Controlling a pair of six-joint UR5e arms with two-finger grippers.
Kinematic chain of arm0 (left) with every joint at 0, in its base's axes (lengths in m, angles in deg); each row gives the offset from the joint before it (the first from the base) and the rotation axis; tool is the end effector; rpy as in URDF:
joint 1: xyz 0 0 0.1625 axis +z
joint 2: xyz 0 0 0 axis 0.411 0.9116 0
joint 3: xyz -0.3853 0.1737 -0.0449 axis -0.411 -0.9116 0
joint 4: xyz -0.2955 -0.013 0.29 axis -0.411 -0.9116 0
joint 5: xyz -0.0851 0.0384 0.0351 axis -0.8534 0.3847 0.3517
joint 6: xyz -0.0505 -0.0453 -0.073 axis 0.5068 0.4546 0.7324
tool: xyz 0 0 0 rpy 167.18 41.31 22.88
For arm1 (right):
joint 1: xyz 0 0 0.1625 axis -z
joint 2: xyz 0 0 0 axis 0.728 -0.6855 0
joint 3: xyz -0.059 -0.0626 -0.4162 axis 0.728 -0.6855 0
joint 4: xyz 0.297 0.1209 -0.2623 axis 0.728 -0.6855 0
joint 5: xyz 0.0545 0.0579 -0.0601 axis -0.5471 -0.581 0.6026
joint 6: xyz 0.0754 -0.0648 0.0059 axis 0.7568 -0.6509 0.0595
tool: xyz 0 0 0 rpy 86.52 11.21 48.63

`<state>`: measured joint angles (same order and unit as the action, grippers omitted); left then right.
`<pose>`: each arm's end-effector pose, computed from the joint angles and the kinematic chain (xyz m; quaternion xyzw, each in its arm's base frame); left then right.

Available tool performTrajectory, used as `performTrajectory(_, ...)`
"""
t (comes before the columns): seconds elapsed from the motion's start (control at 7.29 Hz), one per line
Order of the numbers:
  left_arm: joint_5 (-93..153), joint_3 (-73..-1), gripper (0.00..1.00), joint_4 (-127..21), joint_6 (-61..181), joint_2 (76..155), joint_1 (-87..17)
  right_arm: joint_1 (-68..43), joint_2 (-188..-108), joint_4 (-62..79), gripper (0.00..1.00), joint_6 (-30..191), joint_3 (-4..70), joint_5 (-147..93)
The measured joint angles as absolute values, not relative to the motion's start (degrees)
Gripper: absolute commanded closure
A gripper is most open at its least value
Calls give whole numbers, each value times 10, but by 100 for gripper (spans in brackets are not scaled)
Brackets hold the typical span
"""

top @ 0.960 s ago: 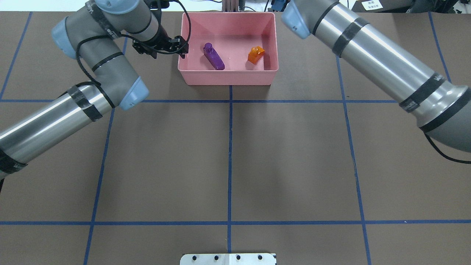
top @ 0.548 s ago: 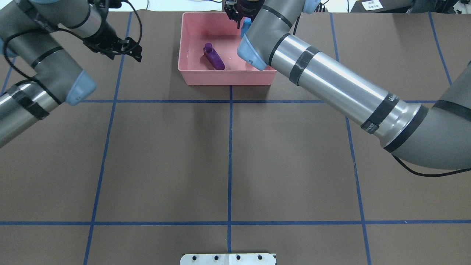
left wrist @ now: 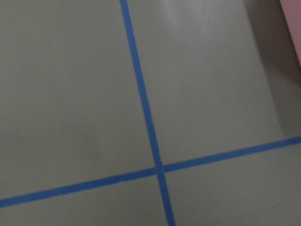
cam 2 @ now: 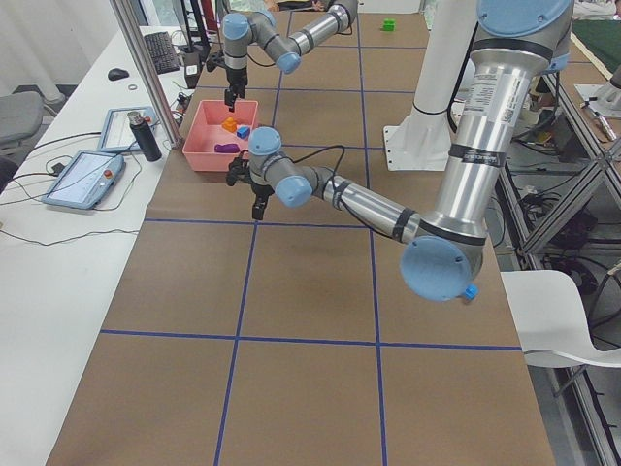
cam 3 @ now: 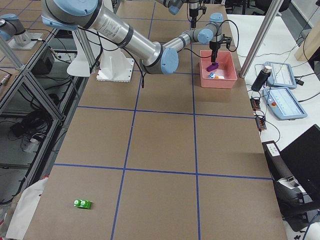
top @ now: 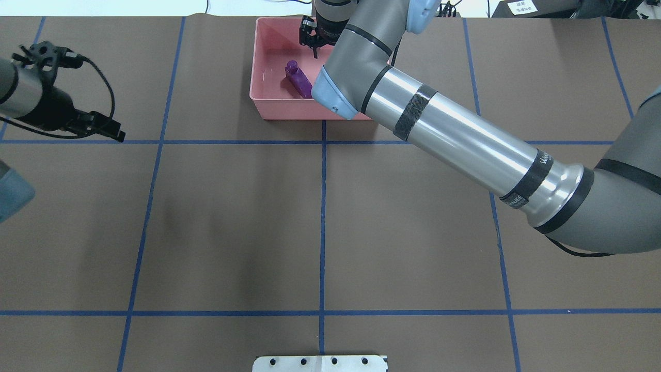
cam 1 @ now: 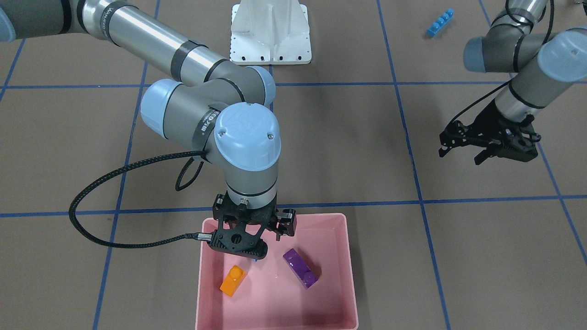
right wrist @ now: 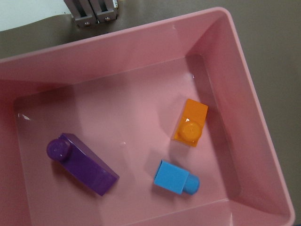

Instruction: Put all blocks into box

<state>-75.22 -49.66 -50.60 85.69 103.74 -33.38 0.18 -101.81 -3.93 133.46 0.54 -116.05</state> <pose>0.2319 -0.5039 0.4295 0.1170 0.4482 0.0574 0.8844 -0.5075 -0.6757 0.1093 0.0268 -0.3634 0.1487 0.9193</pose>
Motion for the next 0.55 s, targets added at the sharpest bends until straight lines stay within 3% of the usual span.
performTrajectory(0.55,-740,-664,0,-513,855,841,-231,-21,-1120,-119,0,1277,177,-1186)
